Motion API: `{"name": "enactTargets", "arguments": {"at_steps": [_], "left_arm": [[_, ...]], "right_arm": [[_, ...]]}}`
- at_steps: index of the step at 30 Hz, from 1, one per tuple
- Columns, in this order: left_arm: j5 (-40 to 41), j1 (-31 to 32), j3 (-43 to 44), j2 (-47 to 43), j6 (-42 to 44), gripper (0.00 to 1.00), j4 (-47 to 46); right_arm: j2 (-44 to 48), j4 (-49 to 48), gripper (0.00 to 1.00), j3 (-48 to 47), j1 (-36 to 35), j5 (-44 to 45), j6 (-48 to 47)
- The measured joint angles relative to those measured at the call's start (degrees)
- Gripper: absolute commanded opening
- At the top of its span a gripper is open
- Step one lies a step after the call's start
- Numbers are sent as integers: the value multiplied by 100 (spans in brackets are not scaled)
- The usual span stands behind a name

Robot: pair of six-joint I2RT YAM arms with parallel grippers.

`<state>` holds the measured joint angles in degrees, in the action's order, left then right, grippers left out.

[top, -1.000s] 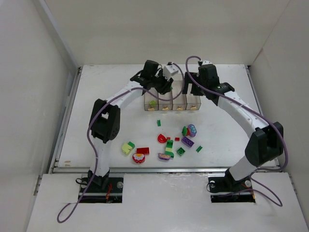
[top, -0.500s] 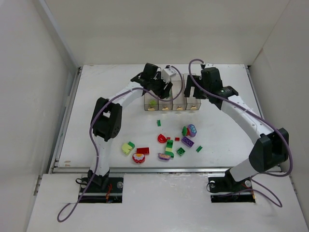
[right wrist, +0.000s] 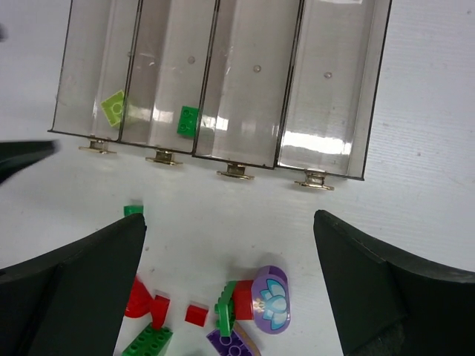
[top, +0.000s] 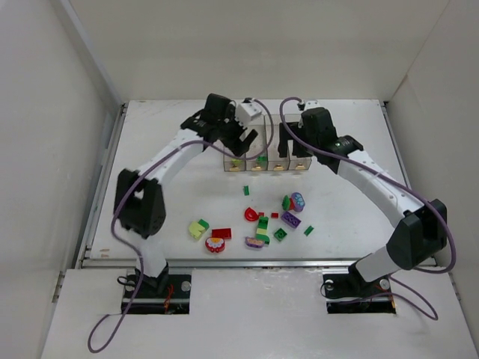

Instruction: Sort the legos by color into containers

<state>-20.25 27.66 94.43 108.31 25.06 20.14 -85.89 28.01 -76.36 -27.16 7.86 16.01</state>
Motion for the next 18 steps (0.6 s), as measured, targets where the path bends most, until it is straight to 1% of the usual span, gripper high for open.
{"name": "enactTargets", "arguments": {"at_steps": [4, 6, 7, 9, 13, 15, 18], "left_arm": [[361, -278, -1261, -1797, 721, 82, 503], [507, -450, -1853, -2638, 977, 83, 966], [542, -514, -2151, -3049, 1088, 88, 1263], [511, -525, -2625, -3639, 1217, 93, 1773], [422, -229, -3574, -4389, 1327, 94, 2605], [461, -59, -3882, -4476, 1355, 94, 2859], [802, -2, -4170, -4472, 1373, 94, 2946]], "right_arm": [[-103, 72, 100, -175, -293, 273, -151], [-155, 81, 100, -223, -468, 313, -201], [-160, 96, 100, -225, -535, 293, -223], [-155, 109, 100, -219, -658, 249, -234], [4, -81, 100, 74, -800, 22, -210], [33, -131, 100, 208, -846, -61, -164], [39, -170, 100, 352, -922, -125, -101]]}}
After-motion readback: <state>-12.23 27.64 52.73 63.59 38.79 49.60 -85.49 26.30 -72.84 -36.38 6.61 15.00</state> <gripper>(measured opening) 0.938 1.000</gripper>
